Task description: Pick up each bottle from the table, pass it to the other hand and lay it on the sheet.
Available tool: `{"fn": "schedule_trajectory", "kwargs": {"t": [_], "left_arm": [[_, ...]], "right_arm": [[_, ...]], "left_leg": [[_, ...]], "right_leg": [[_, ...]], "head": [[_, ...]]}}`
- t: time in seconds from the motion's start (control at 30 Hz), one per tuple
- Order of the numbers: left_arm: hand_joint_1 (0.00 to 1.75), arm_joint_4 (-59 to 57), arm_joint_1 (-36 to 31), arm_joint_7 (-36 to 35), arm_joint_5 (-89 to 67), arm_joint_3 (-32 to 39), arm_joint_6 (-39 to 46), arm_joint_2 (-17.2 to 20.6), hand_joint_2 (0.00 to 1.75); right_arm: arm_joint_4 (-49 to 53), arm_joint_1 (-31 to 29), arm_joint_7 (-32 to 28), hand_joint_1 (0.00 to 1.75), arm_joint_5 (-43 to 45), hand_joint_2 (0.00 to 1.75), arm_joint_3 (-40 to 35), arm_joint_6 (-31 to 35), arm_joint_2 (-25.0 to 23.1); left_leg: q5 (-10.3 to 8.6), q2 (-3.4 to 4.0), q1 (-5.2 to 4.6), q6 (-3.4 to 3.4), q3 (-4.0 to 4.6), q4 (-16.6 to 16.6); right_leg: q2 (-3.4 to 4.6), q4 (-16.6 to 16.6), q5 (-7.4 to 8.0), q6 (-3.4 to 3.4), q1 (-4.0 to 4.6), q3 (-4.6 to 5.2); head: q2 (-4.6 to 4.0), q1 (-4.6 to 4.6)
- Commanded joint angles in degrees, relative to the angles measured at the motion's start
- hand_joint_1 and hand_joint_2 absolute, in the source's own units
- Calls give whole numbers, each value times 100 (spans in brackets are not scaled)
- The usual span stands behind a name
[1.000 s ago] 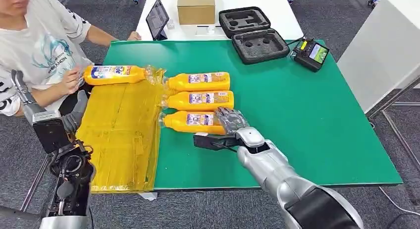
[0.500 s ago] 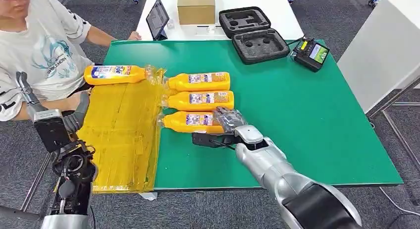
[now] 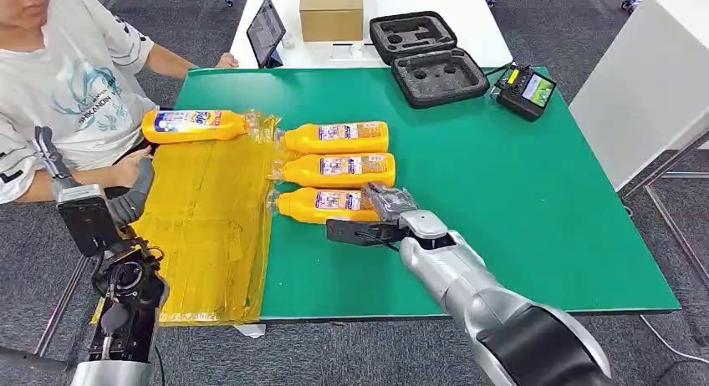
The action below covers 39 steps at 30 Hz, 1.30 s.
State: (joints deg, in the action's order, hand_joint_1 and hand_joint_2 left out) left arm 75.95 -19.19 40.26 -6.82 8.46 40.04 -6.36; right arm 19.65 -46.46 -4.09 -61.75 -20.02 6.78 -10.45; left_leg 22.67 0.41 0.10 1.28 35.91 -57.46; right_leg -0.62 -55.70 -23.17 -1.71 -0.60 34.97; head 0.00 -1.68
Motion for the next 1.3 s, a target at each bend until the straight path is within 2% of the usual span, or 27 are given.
{"fn": "schedule_trajectory", "kwargs": {"t": [0.03,0.17,0.23,0.27,0.33,0.4,0.77,0.8,0.83,0.87,0.9,0.93,1.3], "left_arm": [[0,-396,-168,-26,62,-128,-4,74,175],[0,-433,-173,-26,99,-138,-4,77,175],[0,-510,-189,-26,174,-187,-4,106,175],[0,-515,-192,-26,187,-187,-4,116,175],[0,-537,-188,-26,231,-198,-4,132,175],[0,-586,-197,-26,305,-229,-4,154,175],[0,-586,-197,-26,305,-229,-4,154,175],[0,-586,-197,-26,305,-229,-4,154,175],[0,-586,-197,-26,305,-229,-4,154,175],[0,-615,-199,-26,332,-224,-4,149,175],[0,-617,-201,-26,329,-217,-4,148,175],[0,-651,-218,-26,379,-247,-4,163,175],[0,-639,-222,-26,478,-273,-6,170,175]], "right_arm": [[-439,-244,94,0,-82,175,37,-29,-41],[-453,-203,105,0,-71,175,52,-24,-38],[-483,-204,121,16,-106,175,16,-102,-51],[-484,-205,130,9,-123,175,1,-106,-54],[-506,-200,165,10,-170,175,-46,-150,-77],[-521,-201,228,24,-229,175,-98,-227,-90],[-521,-201,228,24,-229,175,-98,-227,-90],[-521,-201,228,47,-229,175,-98,-227,-90],[-521,-201,228,59,-229,175,-98,-227,-90],[-517,-203,193,140,-202,175,-78,-303,-116],[-512,-201,161,169,-168,175,-50,-325,-126],[-503,-212,46,175,-78,175,20,-435,-138],[-401,-417,-242,175,14,175,65,-514,-183]], "left_leg": [[7,-7,1,-6,-15,1],[8,-10,3,-6,-19,1],[10,-8,3,-7,-22,1],[4,-6,1,-4,-13,3],[6,-6,2,-5,-16,2],[3,-5,2,-4,-11,3],[6,-7,3,-5,-15,2],[11,-8,4,-7,-22,-1],[6,-7,4,-6,-16,2],[3,-6,1,-4,-10,3],[9,-6,4,-7,-22,2],[6,-6,3,-6,-15,1],[5,-2,0,-4,-7,-1]], "right_leg": [[-1,-1,-8,5,1,-16],[-3,1,-10,5,2,-21],[-1,1,-11,6,2,-23],[-2,2,-6,4,0,-14],[-1,0,-8,5,1,-16],[-1,2,-4,4,1,-11],[-1,1,-7,5,2,-16],[0,-1,-12,7,3,-24],[-1,2,-7,5,3,-17],[-2,1,-5,4,1,-11],[1,1,-10,6,3,-22],[0,1,-7,5,2,-16],[2,-4,-6,3,-1,-6]], "head": [[0,0],[0,0],[0,0],[0,2],[0,2],[0,2],[0,0],[0,2],[0,0],[0,2],[0,0],[0,2],[0,0]]}}
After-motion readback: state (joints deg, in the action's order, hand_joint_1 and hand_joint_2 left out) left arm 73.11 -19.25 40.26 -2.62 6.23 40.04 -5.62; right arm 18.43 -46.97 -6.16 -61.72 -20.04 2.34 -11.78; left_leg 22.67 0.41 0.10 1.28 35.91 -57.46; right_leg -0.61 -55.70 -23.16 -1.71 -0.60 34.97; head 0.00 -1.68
